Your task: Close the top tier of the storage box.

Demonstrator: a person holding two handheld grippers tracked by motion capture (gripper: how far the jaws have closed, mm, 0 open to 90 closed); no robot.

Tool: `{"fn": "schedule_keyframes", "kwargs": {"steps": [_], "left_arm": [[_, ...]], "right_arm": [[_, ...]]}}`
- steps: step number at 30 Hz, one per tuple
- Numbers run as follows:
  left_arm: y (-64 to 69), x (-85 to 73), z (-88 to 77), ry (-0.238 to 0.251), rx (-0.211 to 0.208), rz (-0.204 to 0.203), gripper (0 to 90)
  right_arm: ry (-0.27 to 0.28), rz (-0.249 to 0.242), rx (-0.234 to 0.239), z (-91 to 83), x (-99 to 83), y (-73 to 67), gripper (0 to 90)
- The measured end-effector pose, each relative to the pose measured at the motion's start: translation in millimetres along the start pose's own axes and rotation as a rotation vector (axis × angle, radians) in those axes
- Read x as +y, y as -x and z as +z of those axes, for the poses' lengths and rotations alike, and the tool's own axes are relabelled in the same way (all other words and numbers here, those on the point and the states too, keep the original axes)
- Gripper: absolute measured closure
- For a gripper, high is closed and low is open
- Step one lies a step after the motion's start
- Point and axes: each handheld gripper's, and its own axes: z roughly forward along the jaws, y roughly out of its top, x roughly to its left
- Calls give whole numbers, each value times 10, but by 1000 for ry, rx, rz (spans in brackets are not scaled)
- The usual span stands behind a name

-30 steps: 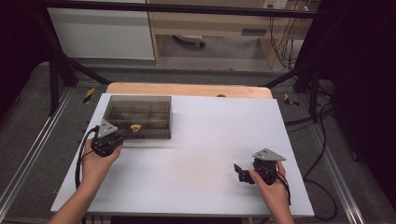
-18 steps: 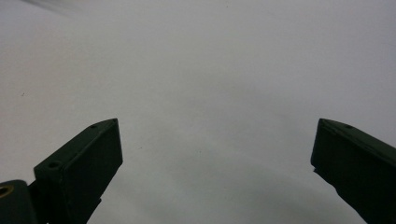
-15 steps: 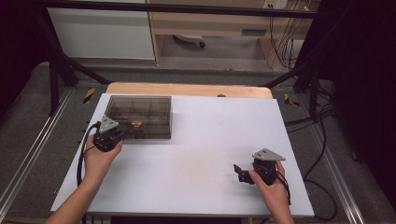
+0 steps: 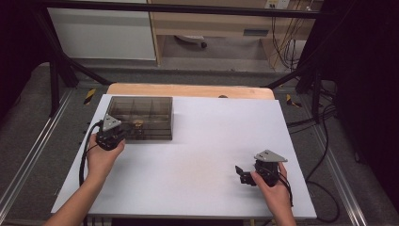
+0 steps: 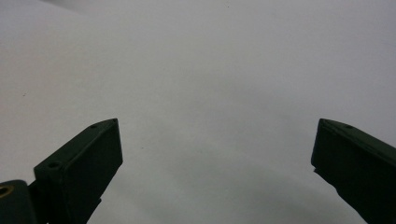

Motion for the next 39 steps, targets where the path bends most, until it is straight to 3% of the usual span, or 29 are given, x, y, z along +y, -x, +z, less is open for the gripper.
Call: {"fn": "schedule_keyframes", "kwargs": {"steps": [15,18,24,39], "left_arm": [[-10,12,-52,19,6,1,900],[-11,13,-83,30,0,-14,900],[32,38,-176,68,-40,-43,900],[233,136,-493,144,-138,-43,900]], "right_arm": [[2,3,4,-8,-1,16,28],[1,2,6,-5,0,14,27],[-1,-2,7,-3,3,7,31],[-2,-2,5,-1,3,6,31]]}}
